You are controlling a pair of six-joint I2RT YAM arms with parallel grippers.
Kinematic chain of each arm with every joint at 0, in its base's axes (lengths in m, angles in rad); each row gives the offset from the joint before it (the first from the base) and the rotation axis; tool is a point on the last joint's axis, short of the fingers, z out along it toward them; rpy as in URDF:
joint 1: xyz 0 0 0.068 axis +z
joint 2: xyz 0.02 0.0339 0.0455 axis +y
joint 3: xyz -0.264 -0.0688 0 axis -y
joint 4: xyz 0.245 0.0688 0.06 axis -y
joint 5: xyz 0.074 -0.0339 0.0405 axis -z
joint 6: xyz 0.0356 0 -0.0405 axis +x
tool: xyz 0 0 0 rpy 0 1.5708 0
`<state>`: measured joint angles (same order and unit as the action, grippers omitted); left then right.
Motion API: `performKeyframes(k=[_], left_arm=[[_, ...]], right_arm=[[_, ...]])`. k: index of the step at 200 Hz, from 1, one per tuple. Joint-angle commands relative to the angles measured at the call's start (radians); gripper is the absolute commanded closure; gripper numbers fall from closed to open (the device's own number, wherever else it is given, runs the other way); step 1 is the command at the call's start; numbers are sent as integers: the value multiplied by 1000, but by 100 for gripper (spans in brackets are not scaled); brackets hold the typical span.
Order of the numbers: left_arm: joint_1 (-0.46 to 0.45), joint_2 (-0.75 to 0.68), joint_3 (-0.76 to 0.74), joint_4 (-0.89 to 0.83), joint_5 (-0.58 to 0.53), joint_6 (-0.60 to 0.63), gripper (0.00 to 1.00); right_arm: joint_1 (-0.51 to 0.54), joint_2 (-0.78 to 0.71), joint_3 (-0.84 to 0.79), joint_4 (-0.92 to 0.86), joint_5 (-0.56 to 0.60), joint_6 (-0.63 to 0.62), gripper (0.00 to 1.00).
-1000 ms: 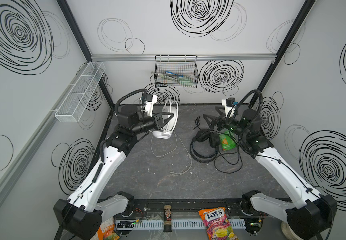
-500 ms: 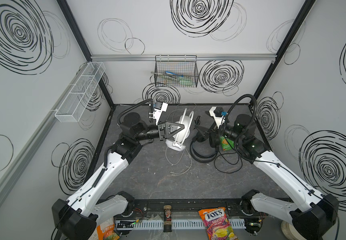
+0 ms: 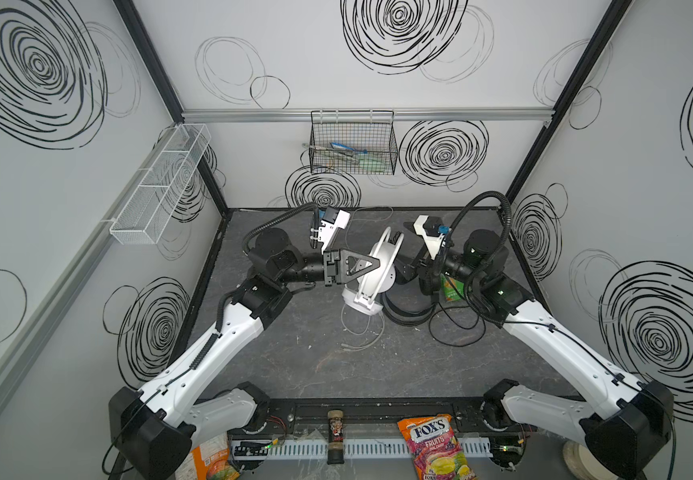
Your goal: Wrap the headphones
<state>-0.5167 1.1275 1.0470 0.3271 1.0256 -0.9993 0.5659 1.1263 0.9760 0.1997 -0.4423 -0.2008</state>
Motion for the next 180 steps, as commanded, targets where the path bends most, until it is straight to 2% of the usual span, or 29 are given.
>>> performKeyframes(k=[1, 40, 82, 119, 137, 140, 160, 180], left_arm=[[-11, -4, -5, 124, 21, -11, 100], [-16, -2, -13, 127, 21, -11, 100], [-15, 11, -15, 126, -2, -9, 100], [-16, 23, -2, 82, -63, 31, 100], [-16, 34, 0, 82, -77, 31, 98], [-16, 35, 0, 80, -79, 30, 93], [-7, 37, -3, 70, -106, 33, 78], [23, 45, -2, 29, -138, 30, 48]], right_arm=[[11, 19, 11, 42, -31, 9, 13], [20, 30, 18, 45, -26, -1, 28], [23, 17, 22, 29, 26, -9, 50], [23, -4, 18, 11, 83, -32, 75], [24, -10, 18, 1, 93, -38, 82], [24, -11, 18, 0, 95, -38, 83], [24, -11, 23, -7, 129, -39, 89], [23, -7, 32, -26, 212, -41, 95]])
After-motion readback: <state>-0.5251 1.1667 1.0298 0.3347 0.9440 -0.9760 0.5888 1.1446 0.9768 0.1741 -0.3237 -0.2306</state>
